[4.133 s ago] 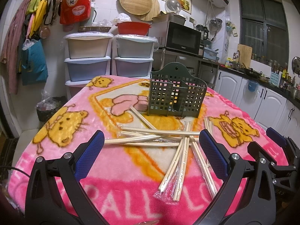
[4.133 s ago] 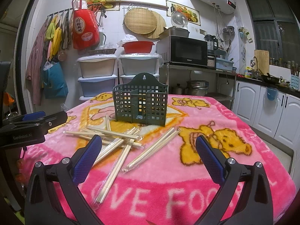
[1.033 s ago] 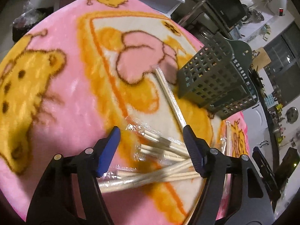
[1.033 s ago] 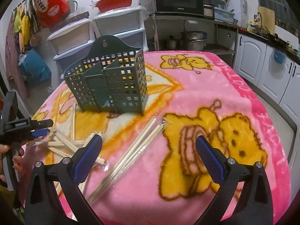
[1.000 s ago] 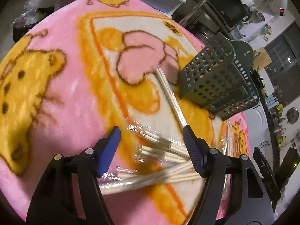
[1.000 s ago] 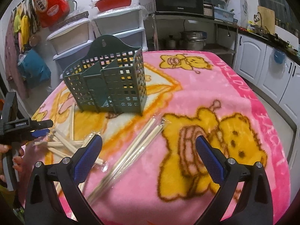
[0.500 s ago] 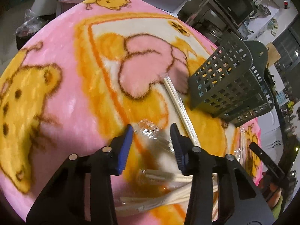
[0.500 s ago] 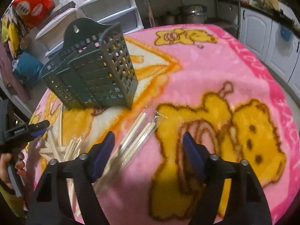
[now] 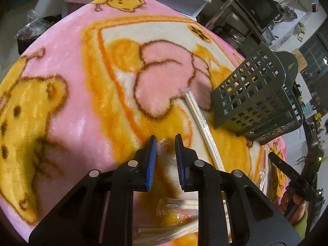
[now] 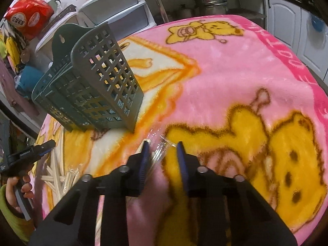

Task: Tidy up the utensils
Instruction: 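Lower the left tool onto wrapped chopsticks and close while the right tool grasps chopsticks too, then lift chopsticks with the left tool toward the green holder while the right tool carries its chopstick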

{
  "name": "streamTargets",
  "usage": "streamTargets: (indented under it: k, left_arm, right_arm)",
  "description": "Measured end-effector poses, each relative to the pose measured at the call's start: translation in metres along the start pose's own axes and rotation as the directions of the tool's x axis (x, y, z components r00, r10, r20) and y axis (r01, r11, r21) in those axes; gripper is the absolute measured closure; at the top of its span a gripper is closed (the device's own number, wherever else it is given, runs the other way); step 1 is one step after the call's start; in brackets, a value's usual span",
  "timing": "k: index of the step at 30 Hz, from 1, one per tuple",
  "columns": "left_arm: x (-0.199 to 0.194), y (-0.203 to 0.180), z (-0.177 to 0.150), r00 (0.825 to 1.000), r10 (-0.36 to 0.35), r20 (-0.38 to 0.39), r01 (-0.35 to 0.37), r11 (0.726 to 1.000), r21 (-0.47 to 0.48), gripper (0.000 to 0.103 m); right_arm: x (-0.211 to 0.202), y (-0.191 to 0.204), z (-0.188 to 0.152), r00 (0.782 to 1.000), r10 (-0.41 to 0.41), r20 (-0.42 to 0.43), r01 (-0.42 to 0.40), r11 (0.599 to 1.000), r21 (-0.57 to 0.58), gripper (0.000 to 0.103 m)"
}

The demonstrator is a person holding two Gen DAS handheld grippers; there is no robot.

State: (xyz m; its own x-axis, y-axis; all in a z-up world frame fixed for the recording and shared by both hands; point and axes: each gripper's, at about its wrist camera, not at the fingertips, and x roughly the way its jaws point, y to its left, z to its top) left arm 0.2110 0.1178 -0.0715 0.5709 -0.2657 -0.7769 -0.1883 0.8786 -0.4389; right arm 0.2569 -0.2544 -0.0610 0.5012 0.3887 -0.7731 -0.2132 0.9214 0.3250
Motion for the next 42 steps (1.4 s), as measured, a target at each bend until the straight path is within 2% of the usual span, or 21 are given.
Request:
streamTargets:
  k: [4,9,15,20,29,35,38,42]
  left_arm:
    - [-0.004,0.004,-0.001,0.998,-0.056,-0.004,0.056,0.998,-0.004,0.101]
    - [-0.011,0.005,-0.005,0.991,-0.132,-0.014,0.132,0.991,-0.006,0.102]
    - [-0.028,-0.004,-0.008,0.979,-0.204,0.016,0.204,0.979,0.005,0.103]
    - [-0.052,-0.027,-0.002,0.962,-0.266,0.060,0.262,0.963,0.060,0.103]
    - [-0.079,-0.073,0.010,0.932,-0.351,0.095,0.334,0.929,0.158,0.103]
    - [-0.093,-0.102,0.016,0.914,-0.393,0.104,0.365,0.905,0.218,0.103]
    - [-0.099,-0.115,0.021,0.904,-0.413,0.108,0.379,0.892,0.245,0.103]
    - [-0.108,-0.132,0.027,0.892,-0.437,0.117,0.392,0.876,0.282,0.103]
  right_arm:
    - [-0.001,-0.004,0.001,1.000,0.005,0.015,-0.005,1.000,0.005,0.098]
    - [-0.003,-0.011,0.003,0.999,0.018,0.035,-0.019,1.000,0.019,0.101]
    - [-0.017,-0.016,0.005,0.996,0.023,0.084,-0.025,0.999,0.026,0.102]
    - [-0.035,-0.012,0.011,0.991,0.035,0.133,-0.035,0.999,0.004,0.102]
    - [-0.088,0.017,0.024,0.963,0.057,0.265,-0.027,0.993,-0.115,0.102]
    - [-0.114,0.036,0.027,0.945,0.083,0.317,-0.022,0.981,-0.191,0.102]
    - [-0.119,0.036,0.028,0.945,0.072,0.319,-0.007,0.980,-0.200,0.102]
    - [-0.093,0.021,0.030,0.972,0.074,0.224,-0.038,0.986,-0.161,0.102]
